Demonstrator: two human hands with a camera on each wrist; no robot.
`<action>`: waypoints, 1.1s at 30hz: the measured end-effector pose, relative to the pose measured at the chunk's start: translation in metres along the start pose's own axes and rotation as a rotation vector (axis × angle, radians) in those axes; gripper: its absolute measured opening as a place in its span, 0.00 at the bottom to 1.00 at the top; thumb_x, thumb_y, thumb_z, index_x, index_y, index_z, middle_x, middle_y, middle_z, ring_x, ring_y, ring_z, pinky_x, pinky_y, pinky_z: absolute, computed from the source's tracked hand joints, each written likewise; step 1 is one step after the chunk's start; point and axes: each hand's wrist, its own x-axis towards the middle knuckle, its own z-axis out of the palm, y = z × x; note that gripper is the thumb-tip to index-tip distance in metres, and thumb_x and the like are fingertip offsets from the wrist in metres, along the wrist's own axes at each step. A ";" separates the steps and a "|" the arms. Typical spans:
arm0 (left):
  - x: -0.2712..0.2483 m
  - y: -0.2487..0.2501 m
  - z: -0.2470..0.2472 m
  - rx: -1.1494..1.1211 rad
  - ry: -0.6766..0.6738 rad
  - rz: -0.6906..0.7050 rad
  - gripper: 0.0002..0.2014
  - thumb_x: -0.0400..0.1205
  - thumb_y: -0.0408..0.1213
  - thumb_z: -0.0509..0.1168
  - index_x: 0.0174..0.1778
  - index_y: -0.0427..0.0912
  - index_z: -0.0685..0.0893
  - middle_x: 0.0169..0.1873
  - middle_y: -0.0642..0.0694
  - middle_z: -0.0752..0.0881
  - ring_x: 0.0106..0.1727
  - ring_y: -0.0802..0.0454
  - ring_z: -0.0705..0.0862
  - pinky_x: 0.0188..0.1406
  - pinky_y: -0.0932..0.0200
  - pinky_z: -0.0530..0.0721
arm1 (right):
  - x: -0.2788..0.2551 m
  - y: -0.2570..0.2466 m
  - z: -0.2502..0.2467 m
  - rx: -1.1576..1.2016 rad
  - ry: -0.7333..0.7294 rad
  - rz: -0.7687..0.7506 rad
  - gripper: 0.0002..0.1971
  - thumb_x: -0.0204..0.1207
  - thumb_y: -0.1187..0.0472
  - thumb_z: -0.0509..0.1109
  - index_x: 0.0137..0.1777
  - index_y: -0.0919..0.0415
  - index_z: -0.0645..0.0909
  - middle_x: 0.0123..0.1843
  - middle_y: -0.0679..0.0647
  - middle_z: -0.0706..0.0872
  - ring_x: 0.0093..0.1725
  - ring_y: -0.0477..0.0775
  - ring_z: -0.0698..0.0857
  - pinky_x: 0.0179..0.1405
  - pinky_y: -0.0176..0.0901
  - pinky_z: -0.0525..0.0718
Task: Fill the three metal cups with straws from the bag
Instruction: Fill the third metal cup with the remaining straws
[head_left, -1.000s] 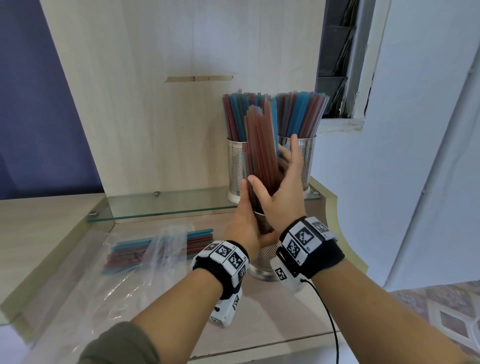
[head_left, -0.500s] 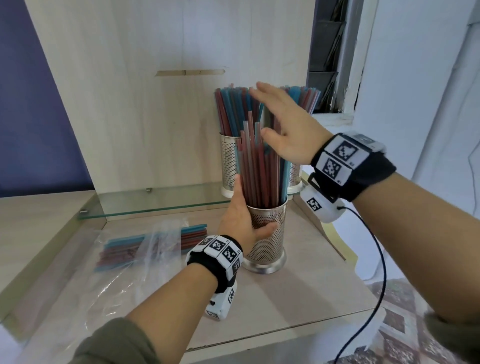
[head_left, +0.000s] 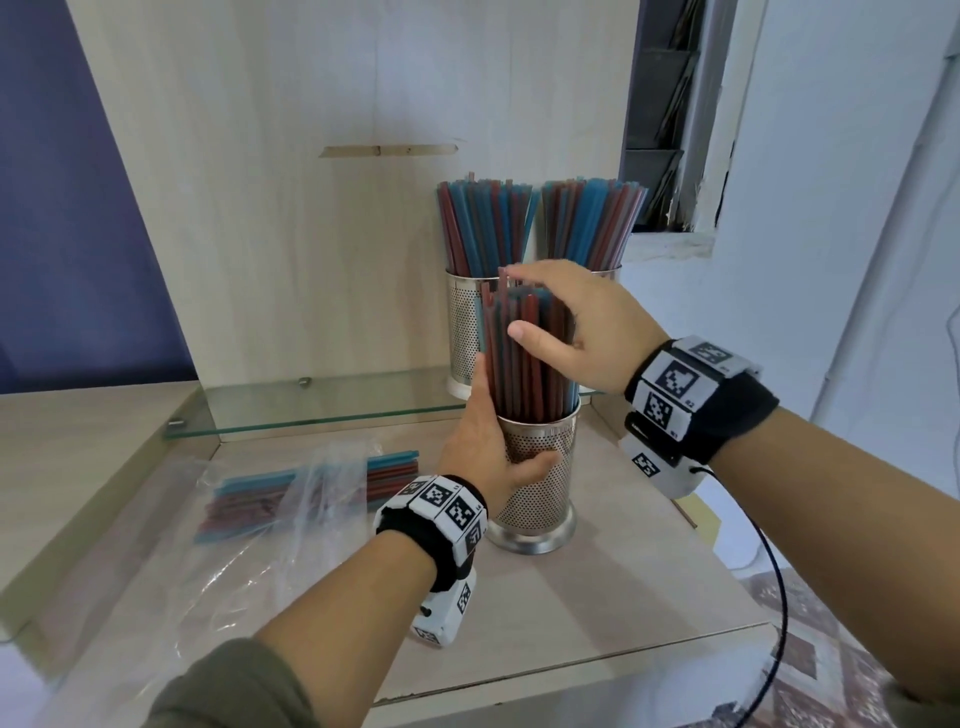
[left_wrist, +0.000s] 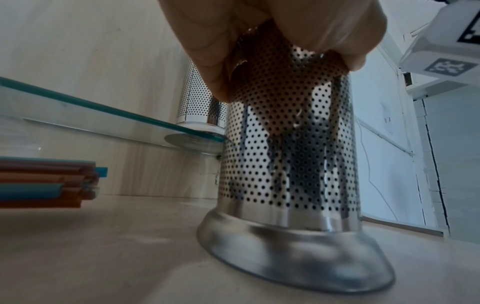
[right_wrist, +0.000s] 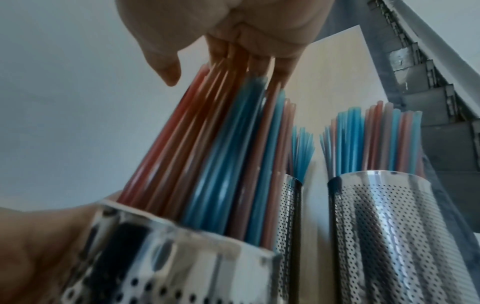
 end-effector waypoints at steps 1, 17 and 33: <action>0.000 0.000 0.000 0.000 0.001 0.006 0.64 0.70 0.52 0.78 0.82 0.54 0.30 0.80 0.51 0.67 0.75 0.51 0.73 0.67 0.61 0.69 | 0.002 -0.002 0.001 -0.008 0.004 -0.022 0.30 0.82 0.47 0.64 0.81 0.55 0.65 0.79 0.53 0.73 0.77 0.50 0.72 0.75 0.44 0.70; -0.001 -0.001 0.000 0.023 -0.001 0.015 0.63 0.70 0.53 0.77 0.82 0.52 0.30 0.79 0.49 0.67 0.74 0.51 0.74 0.64 0.64 0.69 | -0.011 0.003 0.011 -0.054 -0.012 -0.059 0.25 0.81 0.50 0.62 0.77 0.55 0.73 0.75 0.52 0.79 0.76 0.53 0.75 0.76 0.60 0.72; 0.009 0.009 -0.105 0.306 -0.354 -0.044 0.60 0.65 0.57 0.78 0.85 0.48 0.46 0.81 0.49 0.64 0.81 0.54 0.64 0.78 0.57 0.62 | -0.085 -0.002 0.069 0.845 0.048 0.617 0.58 0.57 0.42 0.85 0.82 0.41 0.52 0.78 0.45 0.70 0.70 0.37 0.76 0.64 0.34 0.78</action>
